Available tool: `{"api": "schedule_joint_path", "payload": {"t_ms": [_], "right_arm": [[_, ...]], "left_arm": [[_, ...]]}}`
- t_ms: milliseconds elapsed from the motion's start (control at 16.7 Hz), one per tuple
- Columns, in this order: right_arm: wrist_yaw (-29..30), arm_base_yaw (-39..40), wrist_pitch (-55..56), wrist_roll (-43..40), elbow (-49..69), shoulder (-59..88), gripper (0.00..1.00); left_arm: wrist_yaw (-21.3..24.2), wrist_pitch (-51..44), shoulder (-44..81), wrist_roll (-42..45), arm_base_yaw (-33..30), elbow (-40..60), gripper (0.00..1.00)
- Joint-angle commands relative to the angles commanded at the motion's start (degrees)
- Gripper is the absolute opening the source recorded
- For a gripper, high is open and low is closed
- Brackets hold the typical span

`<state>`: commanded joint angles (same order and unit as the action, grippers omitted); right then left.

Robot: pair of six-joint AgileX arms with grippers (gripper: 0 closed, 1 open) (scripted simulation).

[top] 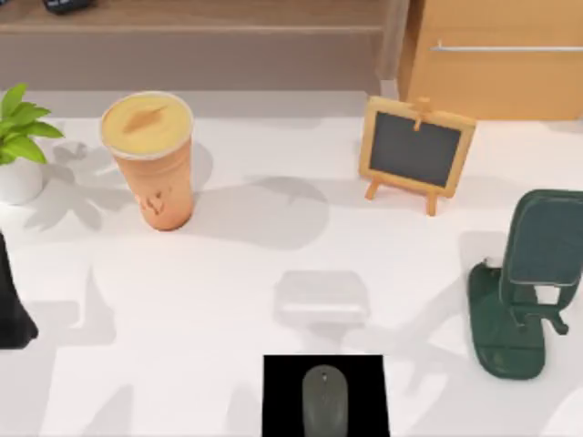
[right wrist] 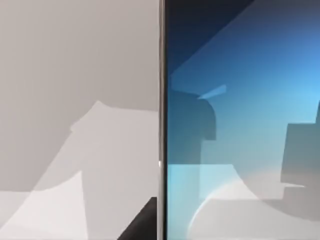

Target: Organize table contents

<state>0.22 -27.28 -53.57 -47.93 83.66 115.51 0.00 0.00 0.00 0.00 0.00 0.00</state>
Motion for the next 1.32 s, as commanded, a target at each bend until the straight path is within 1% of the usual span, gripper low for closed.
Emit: {"api": "schedule_joint_path", "payload": {"t_ms": [180, 360, 540, 660, 960, 1320], "right_arm": [[1.55, 4.83, 2.80, 1.57, -0.72, -5.26, 0.00], [4.14, 11.72, 6.27, 4.57, -1.84, -13.04, 0.00], [8.03, 20.41, 10.11, 10.14, -4.18, -22.07, 0.00], [11.39, 27.01, 12.66, 15.35, -6.68, -28.66, 0.00], [22.78, 45.93, 17.73, 33.85, -16.86, -44.75, 0.00], [38.45, 68.69, 21.05, 64.08, -34.34, -59.86, 0.00]], "left_arm": [[0.00, 0.00, 0.00, 0.00, 0.00, 0.00, 1.00], [0.00, 0.00, 0.00, 0.00, 0.00, 0.00, 1.00], [0.00, 0.00, 0.00, 0.00, 0.00, 0.00, 1.00], [0.00, 0.00, 0.00, 0.00, 0.00, 0.00, 1.00], [0.00, 0.00, 0.00, 0.00, 0.00, 0.00, 1.00], [0.00, 0.00, 0.00, 0.00, 0.00, 0.00, 1.00]]}}
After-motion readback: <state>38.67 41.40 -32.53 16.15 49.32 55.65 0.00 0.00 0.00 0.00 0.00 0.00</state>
